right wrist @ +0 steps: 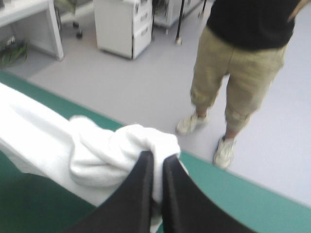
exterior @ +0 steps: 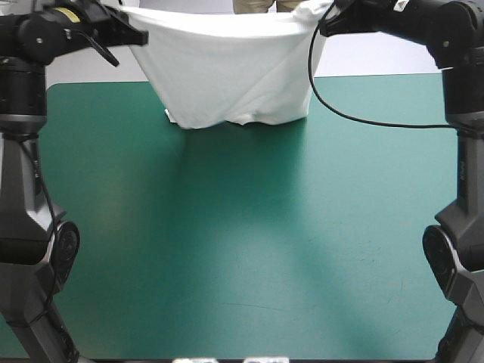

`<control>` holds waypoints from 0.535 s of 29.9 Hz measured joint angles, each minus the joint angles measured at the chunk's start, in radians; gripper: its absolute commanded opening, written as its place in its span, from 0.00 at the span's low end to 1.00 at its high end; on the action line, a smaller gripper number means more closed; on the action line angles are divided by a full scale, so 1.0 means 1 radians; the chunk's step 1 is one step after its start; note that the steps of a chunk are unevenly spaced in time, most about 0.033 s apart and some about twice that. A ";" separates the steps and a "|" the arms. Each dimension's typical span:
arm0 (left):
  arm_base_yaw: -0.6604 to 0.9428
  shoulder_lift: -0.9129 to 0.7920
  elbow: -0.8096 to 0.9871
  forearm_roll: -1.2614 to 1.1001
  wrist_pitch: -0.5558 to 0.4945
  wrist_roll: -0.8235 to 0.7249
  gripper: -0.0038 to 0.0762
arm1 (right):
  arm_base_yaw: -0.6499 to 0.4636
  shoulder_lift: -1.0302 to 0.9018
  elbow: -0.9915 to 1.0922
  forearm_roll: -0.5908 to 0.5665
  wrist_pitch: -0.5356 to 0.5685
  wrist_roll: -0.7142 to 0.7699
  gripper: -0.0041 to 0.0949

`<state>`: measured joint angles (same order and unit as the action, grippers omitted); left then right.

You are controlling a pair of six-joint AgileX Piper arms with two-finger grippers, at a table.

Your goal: Fold the cloth

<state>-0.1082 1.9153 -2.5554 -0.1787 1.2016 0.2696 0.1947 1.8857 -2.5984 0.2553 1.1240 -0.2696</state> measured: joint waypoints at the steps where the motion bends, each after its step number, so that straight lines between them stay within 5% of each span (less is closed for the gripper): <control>1: 0.000 0.019 0.035 0.000 0.032 0.004 0.04 | -0.008 0.017 0.021 0.005 0.030 0.002 0.02; 8: 0.000 0.042 0.324 -0.001 0.052 0.055 0.04 | -0.077 0.025 0.305 0.081 0.095 -0.001 0.03; 16: -0.001 -0.114 0.647 -0.039 0.050 0.085 0.04 | -0.229 -0.179 0.845 0.240 -0.038 -0.073 0.02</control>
<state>-0.1092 1.8009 -1.9086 -0.2178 1.2516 0.3548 -0.0345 1.7066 -1.7530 0.4955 1.0860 -0.3424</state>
